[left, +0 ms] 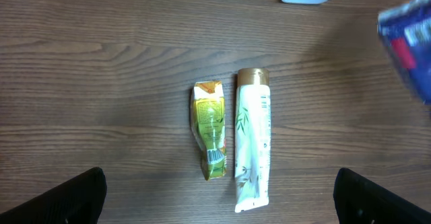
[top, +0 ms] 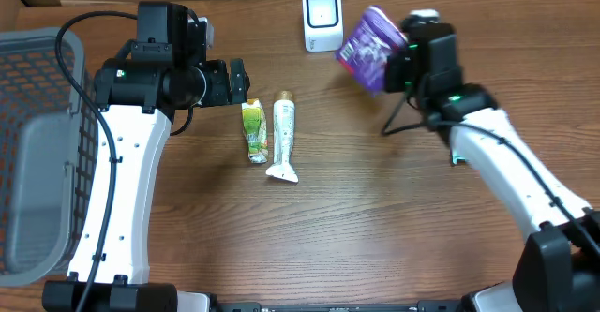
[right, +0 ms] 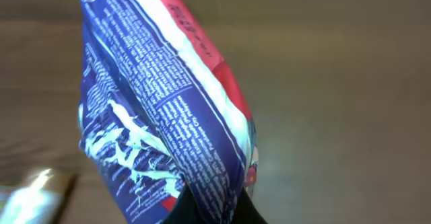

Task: Scan the item barcode
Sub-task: 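Lift the purple pack and hold it in front of the scanner, then carry the purple pack right and release it beside the wipes pack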

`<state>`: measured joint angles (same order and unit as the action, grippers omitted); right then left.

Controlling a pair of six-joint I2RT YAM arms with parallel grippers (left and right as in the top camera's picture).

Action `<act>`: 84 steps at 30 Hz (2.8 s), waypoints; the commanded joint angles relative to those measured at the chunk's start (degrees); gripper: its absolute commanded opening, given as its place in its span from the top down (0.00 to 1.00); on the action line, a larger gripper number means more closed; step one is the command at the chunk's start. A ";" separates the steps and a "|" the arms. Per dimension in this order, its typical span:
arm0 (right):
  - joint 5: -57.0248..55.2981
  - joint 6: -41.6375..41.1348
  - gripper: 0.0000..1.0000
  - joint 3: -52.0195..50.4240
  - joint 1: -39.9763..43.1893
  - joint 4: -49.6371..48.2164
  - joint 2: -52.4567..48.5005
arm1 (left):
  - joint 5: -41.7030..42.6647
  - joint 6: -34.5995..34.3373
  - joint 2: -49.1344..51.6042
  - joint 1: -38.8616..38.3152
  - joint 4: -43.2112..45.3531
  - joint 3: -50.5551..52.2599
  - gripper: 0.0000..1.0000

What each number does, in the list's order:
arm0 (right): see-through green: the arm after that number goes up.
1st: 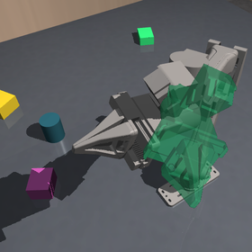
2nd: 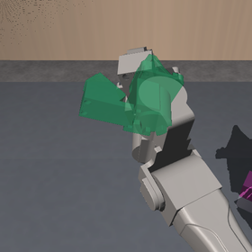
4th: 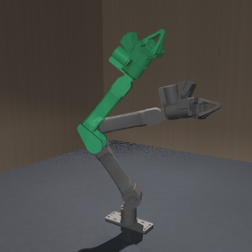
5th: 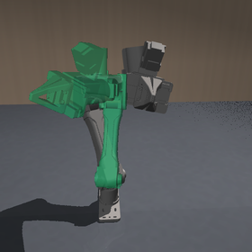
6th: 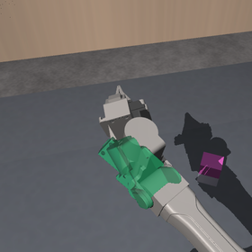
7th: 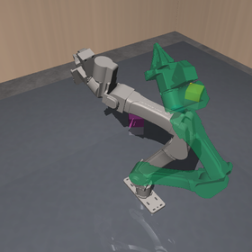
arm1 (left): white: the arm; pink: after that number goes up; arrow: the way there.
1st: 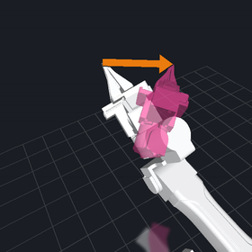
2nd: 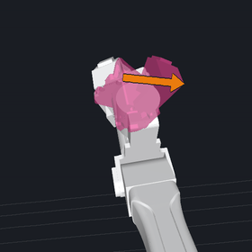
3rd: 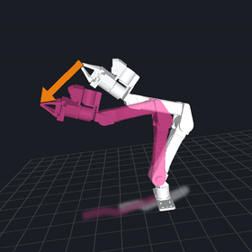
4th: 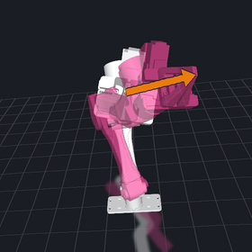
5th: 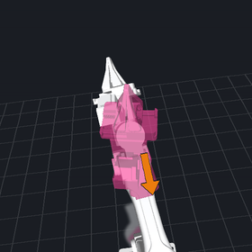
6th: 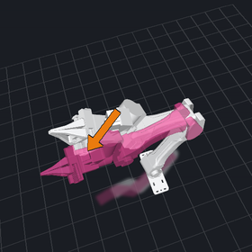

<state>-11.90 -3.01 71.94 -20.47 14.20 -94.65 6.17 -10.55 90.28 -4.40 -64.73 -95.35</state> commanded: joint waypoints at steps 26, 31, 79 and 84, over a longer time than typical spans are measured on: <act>-23.50 81.09 0.96 19.74 -8.39 -49.94 -27.12 | -0.26 0.26 0.48 -0.11 0.24 -0.37 0.01; -19.12 81.22 0.96 19.74 -8.83 -49.77 -29.64 | -0.26 0.24 0.48 -0.11 0.22 -0.37 0.00; -13.94 95.51 0.96 21.94 -8.48 -61.61 -37.27 | -0.26 0.24 0.48 -0.11 0.22 -0.37 0.01; -17.09 89.20 0.96 21.94 -9.18 -58.55 -31.93 | -0.26 0.24 0.48 -0.11 0.22 -0.37 0.00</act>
<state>-26.06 90.98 91.94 -29.04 -44.47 -132.53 6.17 -10.55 90.28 -4.40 -64.71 -95.35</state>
